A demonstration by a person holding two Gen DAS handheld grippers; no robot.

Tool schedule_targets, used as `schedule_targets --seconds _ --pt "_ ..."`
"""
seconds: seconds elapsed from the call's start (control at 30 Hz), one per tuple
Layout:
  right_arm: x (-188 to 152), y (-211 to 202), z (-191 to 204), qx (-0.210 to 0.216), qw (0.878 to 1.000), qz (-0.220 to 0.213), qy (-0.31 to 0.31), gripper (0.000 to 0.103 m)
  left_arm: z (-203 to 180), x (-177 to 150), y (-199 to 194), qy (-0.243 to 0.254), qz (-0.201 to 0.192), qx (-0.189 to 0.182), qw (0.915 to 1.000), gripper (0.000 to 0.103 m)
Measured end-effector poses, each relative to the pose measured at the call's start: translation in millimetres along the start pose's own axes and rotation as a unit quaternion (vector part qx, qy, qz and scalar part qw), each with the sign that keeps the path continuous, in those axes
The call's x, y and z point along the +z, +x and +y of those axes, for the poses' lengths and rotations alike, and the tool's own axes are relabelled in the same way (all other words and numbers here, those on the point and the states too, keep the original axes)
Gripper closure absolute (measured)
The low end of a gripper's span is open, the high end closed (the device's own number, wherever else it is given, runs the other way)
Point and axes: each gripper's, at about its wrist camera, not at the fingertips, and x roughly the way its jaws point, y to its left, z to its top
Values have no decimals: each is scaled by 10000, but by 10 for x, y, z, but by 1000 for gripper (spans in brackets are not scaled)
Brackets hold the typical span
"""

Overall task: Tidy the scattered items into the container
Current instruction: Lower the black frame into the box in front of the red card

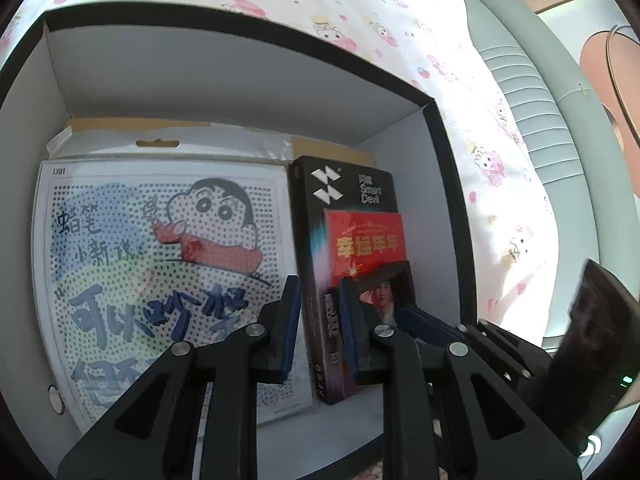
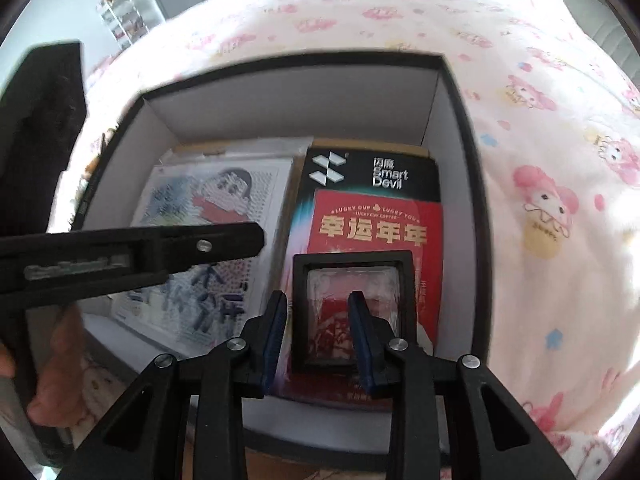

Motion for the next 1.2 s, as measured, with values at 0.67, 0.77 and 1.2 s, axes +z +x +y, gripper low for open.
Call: schedule_targets --seconds 0.67,0.77,1.2 --pt "500 133 -179 -370 9976 89 -576 75 5 310 -65 3 57 -77 10000 86" --pt "492 106 -174 -206 9981 71 -568 75 -22 245 -124 53 26 -88 9999 86" --pt "300 365 -65 61 9968 517 -614 76 30 105 -75 -35 74 -166 9998 86"
